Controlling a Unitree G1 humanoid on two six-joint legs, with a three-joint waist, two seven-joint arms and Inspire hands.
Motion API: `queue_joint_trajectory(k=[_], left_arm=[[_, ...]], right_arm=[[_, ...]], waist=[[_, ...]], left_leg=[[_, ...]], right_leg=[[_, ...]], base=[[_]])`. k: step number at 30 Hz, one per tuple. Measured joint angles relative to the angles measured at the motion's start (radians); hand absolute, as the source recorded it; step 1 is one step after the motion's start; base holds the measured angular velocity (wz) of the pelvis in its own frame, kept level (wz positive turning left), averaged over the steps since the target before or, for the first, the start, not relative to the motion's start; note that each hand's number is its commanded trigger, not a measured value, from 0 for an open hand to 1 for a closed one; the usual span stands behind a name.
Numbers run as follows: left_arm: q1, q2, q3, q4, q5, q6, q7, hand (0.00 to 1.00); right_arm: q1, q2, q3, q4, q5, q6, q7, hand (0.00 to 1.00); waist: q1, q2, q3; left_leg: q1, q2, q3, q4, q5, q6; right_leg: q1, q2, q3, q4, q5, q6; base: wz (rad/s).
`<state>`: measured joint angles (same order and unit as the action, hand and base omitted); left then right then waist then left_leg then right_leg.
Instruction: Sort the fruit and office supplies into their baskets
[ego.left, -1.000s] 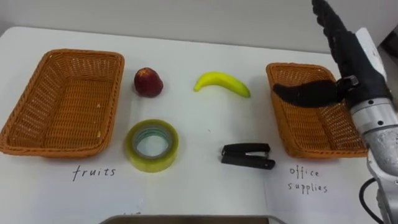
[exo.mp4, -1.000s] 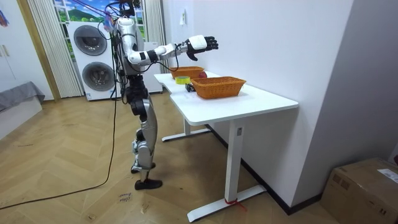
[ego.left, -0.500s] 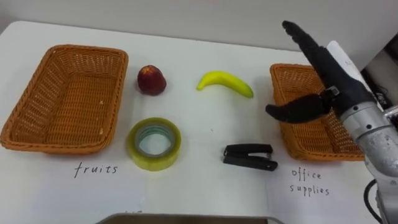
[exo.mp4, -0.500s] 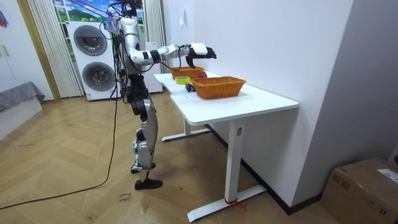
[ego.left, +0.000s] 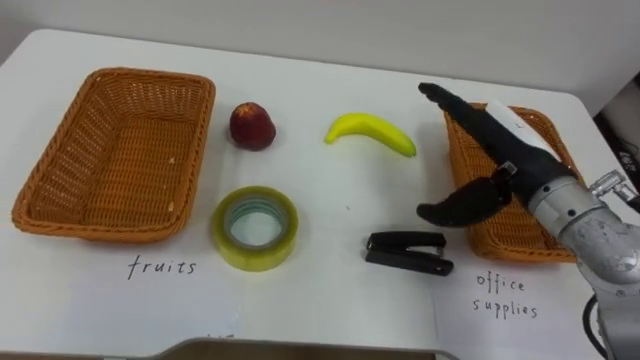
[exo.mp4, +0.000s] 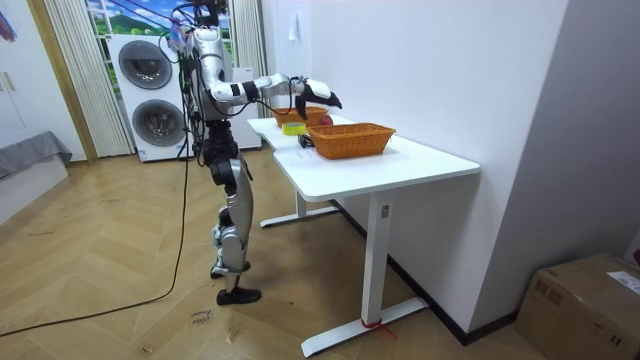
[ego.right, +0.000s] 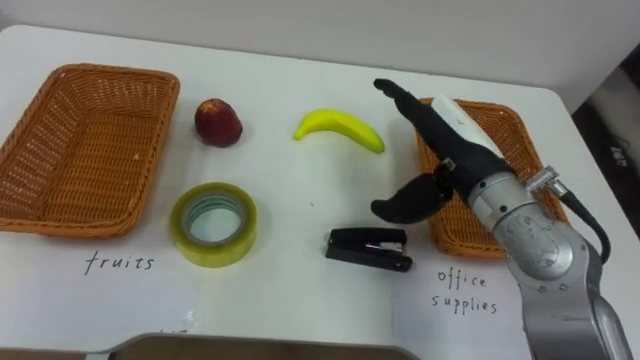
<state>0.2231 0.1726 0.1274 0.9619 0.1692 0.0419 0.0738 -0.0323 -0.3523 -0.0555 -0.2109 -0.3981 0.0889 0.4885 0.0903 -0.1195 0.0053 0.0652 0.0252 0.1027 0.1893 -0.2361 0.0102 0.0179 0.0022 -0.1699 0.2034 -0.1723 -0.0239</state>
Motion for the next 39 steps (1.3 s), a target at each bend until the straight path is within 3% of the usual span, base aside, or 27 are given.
queue_joint_trajectory(k=[7,17,22,26,30,39], left_arm=[[-0.002,0.0,0.003,0.0,0.0,0.0,-0.005,0.0],[-0.008,-0.002,0.002,0.0,-0.001,-0.004,0.006,0.0],[-0.017,-0.002,-0.013,0.0,-0.001,-0.006,0.013,0.0],[-0.019,0.005,-0.027,0.004,-0.003,-0.006,0.012,0.0],[-0.024,0.013,-0.033,0.004,-0.003,-0.006,0.008,0.0],[-0.025,0.021,-0.034,0.002,-0.003,0.0,0.002,0.0]], right_arm=[[0.0,0.0,0.019,0.0,-0.017,0.018,0.071,0.0],[0.0,0.0,0.036,0.0,-0.045,0.023,0.144,0.0],[0.015,0.0,0.037,0.0,-0.045,0.024,0.168,0.0],[0.019,0.0,0.07,0.0,-0.045,0.043,0.19,0.0],[0.019,0.0,0.108,0.0,-0.045,0.048,0.217,0.0],[0.022,0.001,0.115,0.0,-0.076,0.086,0.258,0.0]], waist=[[0.002,-0.004,-0.0029],[0.001,0.001,0.0009],[0.019,0.001,0.0008],[0.025,-0.005,-0.002],[0.027,-0.012,0.0066],[0.027,-0.018,0.0032]], left_leg=[[0.002,0.0,0.001,0.0,0.0,0.0],[0.002,0.0,0.002,-0.004,0.0,0.0],[0.009,0.001,0.003,-0.011,0.0,0.0],[0.009,0.0,0.001,-0.01,0.0,0.0],[0.007,0.0,-0.001,-0.009,0.0,0.0],[0.006,0.0,-0.003,-0.011,0.0,0.0]], right_leg=[[0.001,0.001,0.005,0.0,0.0,0.0],[0.0,0.001,0.005,-0.001,0.0,0.0],[0.0,0.003,0.005,-0.001,0.0,0.0],[0.001,0.002,0.003,-0.001,0.0,0.0],[0.001,0.002,0.003,-0.001,0.0,0.0],[0.001,0.002,0.002,-0.001,0.0,0.0]], base=[[0.0],[0.0],[-0.02],[0.0],[0.0],[0.0]])
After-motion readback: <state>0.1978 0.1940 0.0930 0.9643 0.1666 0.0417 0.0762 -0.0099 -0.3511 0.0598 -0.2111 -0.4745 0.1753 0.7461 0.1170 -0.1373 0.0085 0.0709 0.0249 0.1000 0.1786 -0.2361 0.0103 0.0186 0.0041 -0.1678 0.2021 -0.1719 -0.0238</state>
